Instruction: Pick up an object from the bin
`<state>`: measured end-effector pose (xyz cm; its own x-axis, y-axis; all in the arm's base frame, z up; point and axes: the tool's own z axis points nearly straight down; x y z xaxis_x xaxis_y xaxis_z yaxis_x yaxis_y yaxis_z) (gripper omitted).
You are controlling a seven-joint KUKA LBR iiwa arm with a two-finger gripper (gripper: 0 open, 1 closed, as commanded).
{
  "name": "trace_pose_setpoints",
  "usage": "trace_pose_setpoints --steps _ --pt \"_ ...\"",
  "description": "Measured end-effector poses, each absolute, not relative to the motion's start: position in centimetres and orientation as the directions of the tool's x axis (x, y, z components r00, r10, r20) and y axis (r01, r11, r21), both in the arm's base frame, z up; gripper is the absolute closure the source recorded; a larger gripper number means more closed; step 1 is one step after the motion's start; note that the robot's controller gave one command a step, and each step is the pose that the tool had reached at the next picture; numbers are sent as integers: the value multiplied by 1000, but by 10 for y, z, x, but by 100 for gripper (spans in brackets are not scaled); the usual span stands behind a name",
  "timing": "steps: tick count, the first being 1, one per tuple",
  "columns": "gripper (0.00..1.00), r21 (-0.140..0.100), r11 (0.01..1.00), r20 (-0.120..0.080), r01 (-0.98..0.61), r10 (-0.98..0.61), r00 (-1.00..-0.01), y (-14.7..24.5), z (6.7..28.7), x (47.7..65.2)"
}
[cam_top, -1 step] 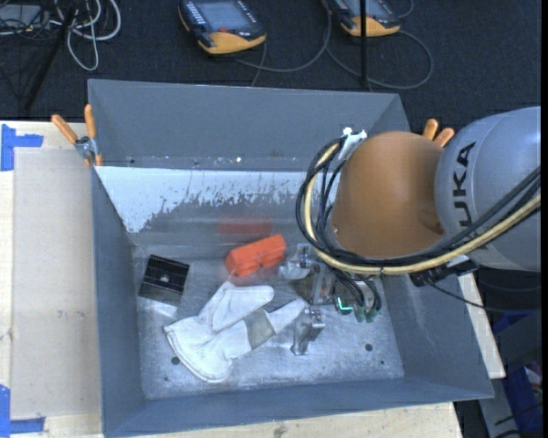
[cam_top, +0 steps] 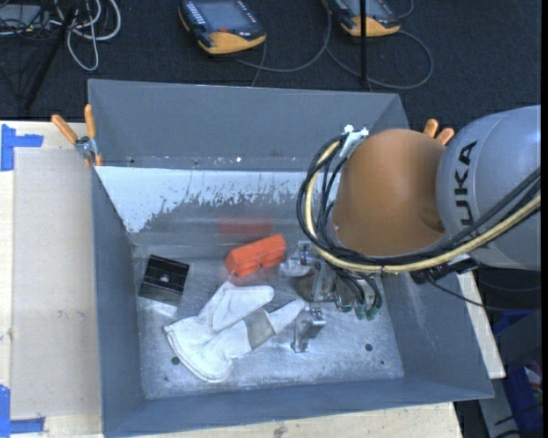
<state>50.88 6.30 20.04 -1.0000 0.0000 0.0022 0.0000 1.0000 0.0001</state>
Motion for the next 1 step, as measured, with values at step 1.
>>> trace_pose_setpoints --steps 1 --pt "0 1 999 -7 -49 -49 -999 59 163 525"
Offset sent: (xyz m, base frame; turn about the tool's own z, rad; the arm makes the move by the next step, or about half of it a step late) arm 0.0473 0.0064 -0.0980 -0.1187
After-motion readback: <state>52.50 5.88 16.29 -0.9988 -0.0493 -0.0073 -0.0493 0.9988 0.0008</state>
